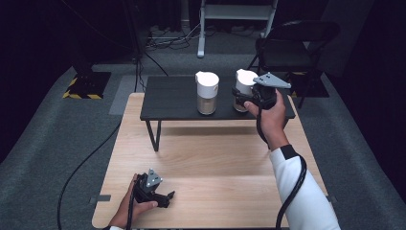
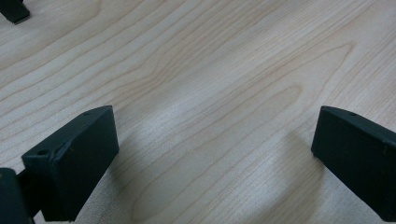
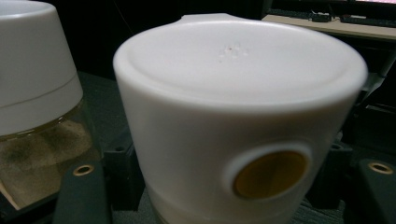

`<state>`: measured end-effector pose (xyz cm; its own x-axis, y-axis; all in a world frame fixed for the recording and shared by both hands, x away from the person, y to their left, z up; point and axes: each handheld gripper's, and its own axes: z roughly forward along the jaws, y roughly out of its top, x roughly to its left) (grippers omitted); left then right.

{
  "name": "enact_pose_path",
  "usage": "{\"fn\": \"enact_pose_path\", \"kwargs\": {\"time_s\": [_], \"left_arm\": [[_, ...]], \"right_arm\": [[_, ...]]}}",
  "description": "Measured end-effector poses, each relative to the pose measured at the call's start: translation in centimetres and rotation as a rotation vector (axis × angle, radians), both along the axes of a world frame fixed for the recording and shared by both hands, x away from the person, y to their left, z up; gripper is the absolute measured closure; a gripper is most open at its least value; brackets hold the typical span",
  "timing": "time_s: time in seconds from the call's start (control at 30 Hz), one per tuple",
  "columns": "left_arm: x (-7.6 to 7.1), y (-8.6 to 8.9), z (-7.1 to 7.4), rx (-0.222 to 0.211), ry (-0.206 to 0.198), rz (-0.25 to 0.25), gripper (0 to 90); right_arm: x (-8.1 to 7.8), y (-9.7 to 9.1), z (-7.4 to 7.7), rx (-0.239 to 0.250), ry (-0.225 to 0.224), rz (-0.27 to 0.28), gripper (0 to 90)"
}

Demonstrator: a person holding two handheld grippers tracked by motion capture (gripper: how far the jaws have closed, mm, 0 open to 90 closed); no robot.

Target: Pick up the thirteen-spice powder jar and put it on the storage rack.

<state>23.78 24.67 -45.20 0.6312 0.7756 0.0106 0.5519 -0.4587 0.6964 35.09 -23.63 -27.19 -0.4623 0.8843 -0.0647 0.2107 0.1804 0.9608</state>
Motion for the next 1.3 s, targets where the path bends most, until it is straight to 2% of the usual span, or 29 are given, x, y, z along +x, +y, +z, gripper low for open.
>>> {"fn": "enact_pose_path", "kwargs": {"time_s": [0.1, 0.27, 0.4, 0.47, 0.67, 0.7, 0.8, 0.93, 1.17, 1.23, 1.3], "left_arm": [[0.0, 0.0, 0.0, 0.0, 0.0, 0.0, 0.5], [0.0, 0.0, 0.0, 0.0, 0.0, 0.0, 0.5], [0.0, 0.0, 0.0, 0.0, 0.0, 0.0, 0.5], [0.0, 0.0, 0.0, 0.0, 0.0, 0.0, 0.5], [0.0, 0.0, 0.0, 0.0, 0.0, 0.0, 0.5], [0.0, 0.0, 0.0, 0.0, 0.0, 0.0, 0.5], [0.0, 0.0, 0.0, 0.0, 0.0, 0.0, 0.5], [0.0, 0.0, 0.0, 0.0, 0.0, 0.0, 0.5], [0.0, 0.0, 0.0, 0.0, 0.001, 0.0, 0.5], [0.0, 0.0, 0.0, 0.0, 0.0, 0.0, 0.5], [0.0, 0.0, 0.0, 0.0, 0.0, 0.0, 0.5]], "right_arm": [[0.0, 0.0, 0.3, -0.009, 0.019, -0.013, 28.0], [0.2, -0.5, 0.5, -0.008, 0.028, 0.003, 24.8], [0.3, -0.3, 1.0, -0.038, 0.039, 0.01, 18.8], [0.1, -0.3, 1.1, -0.046, 0.03, 0.004, 15.1], [-0.1, -1.1, 1.7, -0.076, 0.049, 0.049, 2.8], [-0.2, -1.1, 2.0, -0.103, 0.056, 0.055, 2.3], [-0.9, -1.1, 2.4, -0.148, 0.044, 0.052, 2.3], [-1.6, -1.9, 2.9, -0.144, 0.039, 0.056, 2.0], [-3.2, -3.2, 3.6, -0.184, 0.017, 0.084, 1.6], [-4.0, -3.3, 3.4, -0.199, -0.01, 0.077, 1.7], [-4.5, -3.7, 3.4, -0.211, -0.015, 0.099, 1.6]]}}
